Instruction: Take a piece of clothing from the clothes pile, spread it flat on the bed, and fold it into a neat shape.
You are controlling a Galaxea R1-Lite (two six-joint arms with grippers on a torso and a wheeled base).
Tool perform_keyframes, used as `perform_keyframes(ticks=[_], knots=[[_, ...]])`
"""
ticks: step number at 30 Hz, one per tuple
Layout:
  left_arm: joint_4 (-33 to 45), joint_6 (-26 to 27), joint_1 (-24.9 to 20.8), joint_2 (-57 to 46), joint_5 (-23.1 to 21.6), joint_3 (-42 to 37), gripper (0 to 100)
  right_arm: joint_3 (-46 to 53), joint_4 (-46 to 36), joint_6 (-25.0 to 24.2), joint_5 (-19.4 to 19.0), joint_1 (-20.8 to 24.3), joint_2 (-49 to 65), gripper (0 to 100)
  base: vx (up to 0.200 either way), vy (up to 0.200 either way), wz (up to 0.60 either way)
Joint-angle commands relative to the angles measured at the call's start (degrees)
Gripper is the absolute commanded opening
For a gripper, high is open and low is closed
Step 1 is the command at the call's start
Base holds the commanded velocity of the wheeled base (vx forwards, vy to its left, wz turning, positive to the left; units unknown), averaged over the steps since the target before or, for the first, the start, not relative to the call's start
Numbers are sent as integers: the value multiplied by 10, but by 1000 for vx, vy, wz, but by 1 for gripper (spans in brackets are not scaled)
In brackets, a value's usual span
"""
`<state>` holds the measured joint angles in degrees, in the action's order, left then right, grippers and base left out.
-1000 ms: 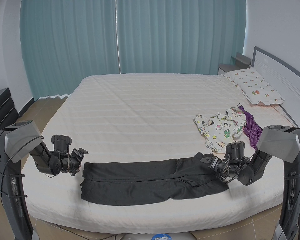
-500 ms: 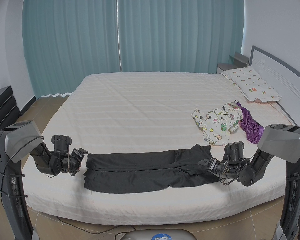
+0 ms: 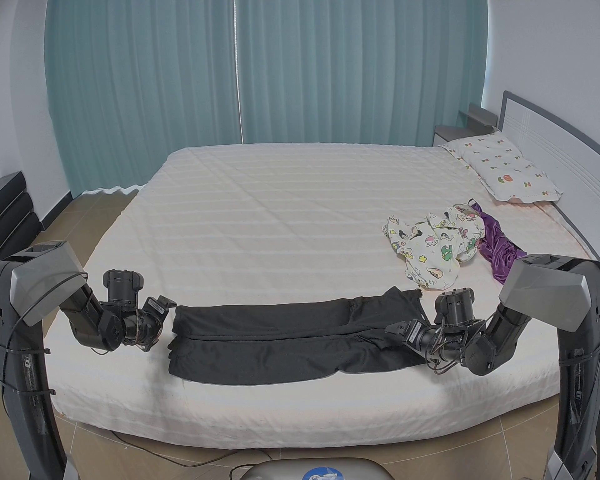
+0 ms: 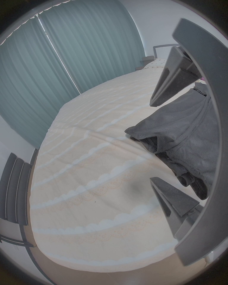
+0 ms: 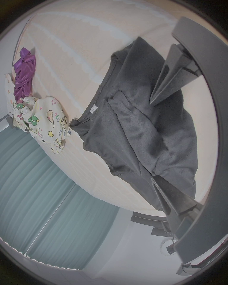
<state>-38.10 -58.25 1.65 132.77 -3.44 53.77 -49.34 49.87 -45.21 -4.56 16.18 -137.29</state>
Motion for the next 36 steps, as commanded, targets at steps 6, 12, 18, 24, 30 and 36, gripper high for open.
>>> perform_keyframes(ticks=[6, 12, 18, 24, 30, 36], knots=[[0, 5, 0, 1, 0, -2, 100, -26, 1, -5, 0, 1, -25, 0, 0, 0, 0], [0, 5, 0, 1, 0, -2, 100, -22, 0, -5, 10, 3, -23, 0, 0, 0, 0], [0, 6, 0, 1, 0, -2, 100, -14, -1, -4, 49, 6, -9, 0, 0, 0, 0], [0, 7, 0, 1, 0, -2, 100, 2, -1, -3, 50, 7, 16, 0, 0, 0, 0], [0, 7, 0, 1, 0, -2, 100, 40, -7, -1, 49, 23, 62, 0, 0, 0, 0], [0, 7, 0, 1, 0, -2, 100, 43, -38, 0, 49, 28, 90, 0, 0, 0, 0]])
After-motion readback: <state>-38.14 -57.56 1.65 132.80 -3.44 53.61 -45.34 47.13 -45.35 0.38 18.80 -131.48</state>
